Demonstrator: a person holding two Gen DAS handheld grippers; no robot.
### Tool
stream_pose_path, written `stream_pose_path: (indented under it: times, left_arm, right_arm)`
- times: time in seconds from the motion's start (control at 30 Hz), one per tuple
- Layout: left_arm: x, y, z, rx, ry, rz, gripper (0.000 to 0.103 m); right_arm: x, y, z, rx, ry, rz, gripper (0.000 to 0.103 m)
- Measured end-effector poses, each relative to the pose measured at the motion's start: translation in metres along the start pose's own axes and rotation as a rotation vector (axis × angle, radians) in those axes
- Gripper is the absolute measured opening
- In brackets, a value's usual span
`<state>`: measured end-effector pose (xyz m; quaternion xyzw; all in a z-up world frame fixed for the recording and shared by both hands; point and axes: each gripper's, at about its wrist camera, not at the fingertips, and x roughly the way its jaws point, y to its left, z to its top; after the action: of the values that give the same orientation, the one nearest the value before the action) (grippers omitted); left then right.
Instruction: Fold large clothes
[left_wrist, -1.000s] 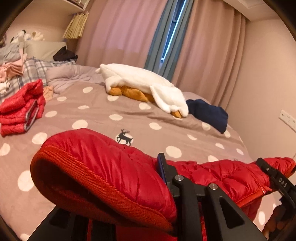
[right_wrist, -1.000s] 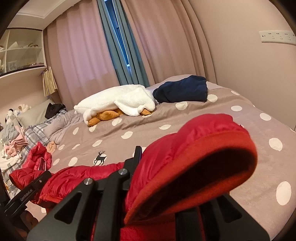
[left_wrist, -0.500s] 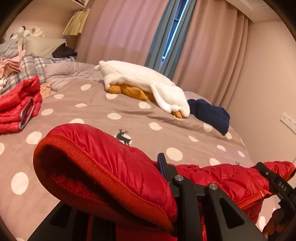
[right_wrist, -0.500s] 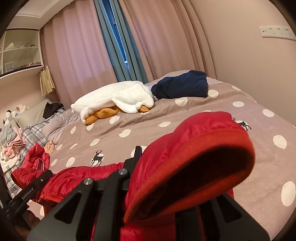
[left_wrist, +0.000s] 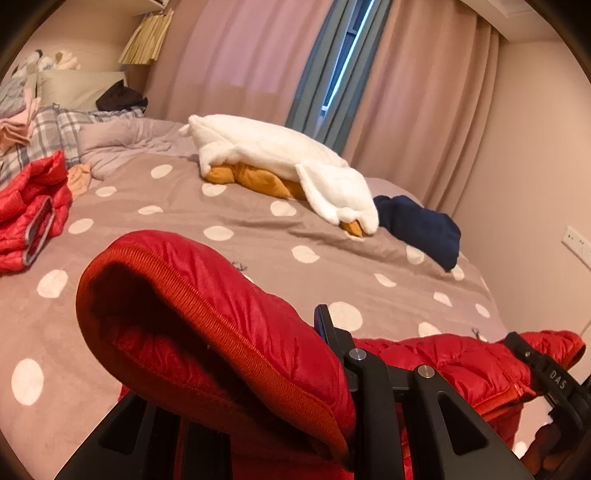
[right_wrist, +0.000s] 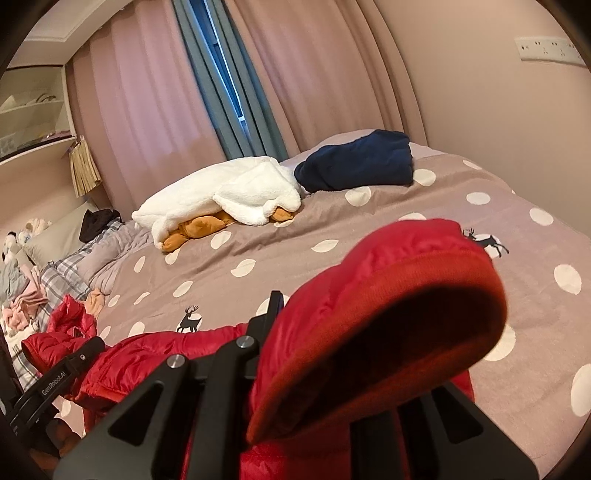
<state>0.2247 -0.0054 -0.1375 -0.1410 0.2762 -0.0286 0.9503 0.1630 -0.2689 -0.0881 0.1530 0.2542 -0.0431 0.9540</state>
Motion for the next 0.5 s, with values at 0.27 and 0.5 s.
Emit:
stream_pose_path:
  times: [0.27, 0.5]
  left_arm:
    - [0.007, 0.001, -0.003, 0.008, 0.026, 0.011, 0.023]
    - [0.008, -0.003, -0.004, 0.028, 0.057, 0.019, 0.028]
  right_arm:
    - [0.015, -0.004, -0.004, 0.024, 0.039, -0.008, 0.016]
    - [0.015, -0.009, -0.006, 0.051, 0.056, 0.003, 0.018]
